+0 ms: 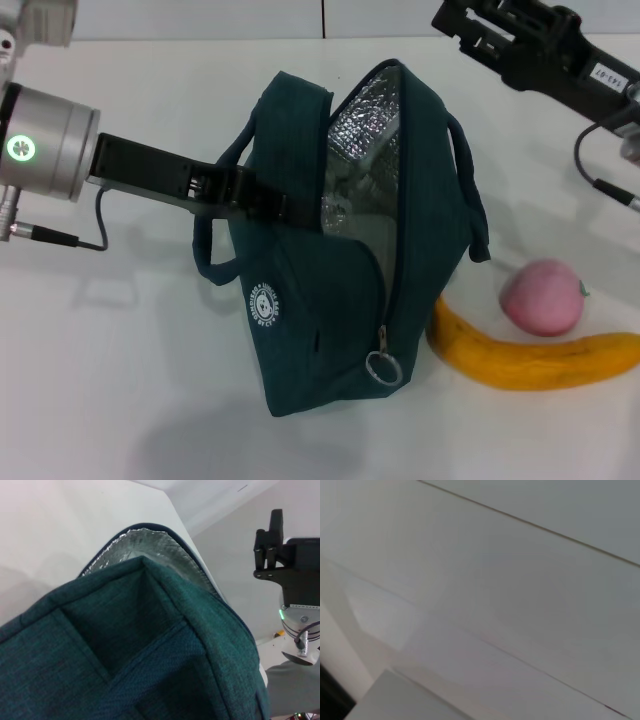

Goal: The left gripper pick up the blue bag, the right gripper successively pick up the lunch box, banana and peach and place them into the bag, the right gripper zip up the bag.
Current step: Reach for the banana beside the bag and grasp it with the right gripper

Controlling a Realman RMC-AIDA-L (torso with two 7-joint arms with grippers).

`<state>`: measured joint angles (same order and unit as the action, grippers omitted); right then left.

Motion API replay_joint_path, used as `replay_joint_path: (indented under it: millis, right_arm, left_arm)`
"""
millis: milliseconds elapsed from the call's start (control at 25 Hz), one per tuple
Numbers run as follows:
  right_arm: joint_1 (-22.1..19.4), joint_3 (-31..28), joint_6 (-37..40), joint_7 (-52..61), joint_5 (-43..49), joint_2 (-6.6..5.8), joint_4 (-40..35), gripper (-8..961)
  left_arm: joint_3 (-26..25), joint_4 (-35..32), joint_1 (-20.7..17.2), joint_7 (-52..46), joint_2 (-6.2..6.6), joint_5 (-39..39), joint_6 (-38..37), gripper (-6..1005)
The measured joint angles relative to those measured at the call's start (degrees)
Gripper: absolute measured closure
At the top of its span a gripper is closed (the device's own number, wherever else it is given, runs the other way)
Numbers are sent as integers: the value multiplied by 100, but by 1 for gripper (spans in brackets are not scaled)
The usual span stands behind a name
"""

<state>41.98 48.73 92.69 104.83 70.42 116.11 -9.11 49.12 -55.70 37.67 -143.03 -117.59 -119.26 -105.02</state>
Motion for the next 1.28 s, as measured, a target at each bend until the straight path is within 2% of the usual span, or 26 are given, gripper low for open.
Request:
replay_joint_path:
  millis: [160,280,520,640,760,840,960,1120,1200,1280]
  right_arm:
    - [-237,186,63,-87,64,-86,-595,416]
    - [-504,566,64,-107,203,-257,-1376,279]
    - [-735,824,533,100,1350,-639,-2833,166]
    - [-649,824,1033,338,2132,-856,-3457,118]
    - [-498,809,1339,531,2857,-986,-3973,87]
    - [-423,819,1434,691,3315,-1001,-4414,67]
    - [-238,832,1541,993,4172,-957,-5050,67]
    - [222,860,1923,1494,5521,-757,-5912,67]
    - [438,937,2132,1678,6090,-616,-6198,68]
    - [636,1174,2308,1871,6620,-418,-6470,68]
  left_arm:
    - [-12,235,-11,77,46,11,65,942]
    - [-59,360,-16,128,69,15,86,942]
    - [-88,408,-75,136,102,26,89,942]
    - [-92,410,-80,129,106,30,96,942]
    - [-95,412,-87,121,106,35,121,942]
    - [-96,412,-91,111,106,36,130,942]
    - [-143,412,-92,103,105,37,132,942]
    - [-285,427,-81,79,105,37,139,942]
    - [-336,464,-62,67,104,37,154,942]
    - [-366,514,-53,65,109,37,183,942]
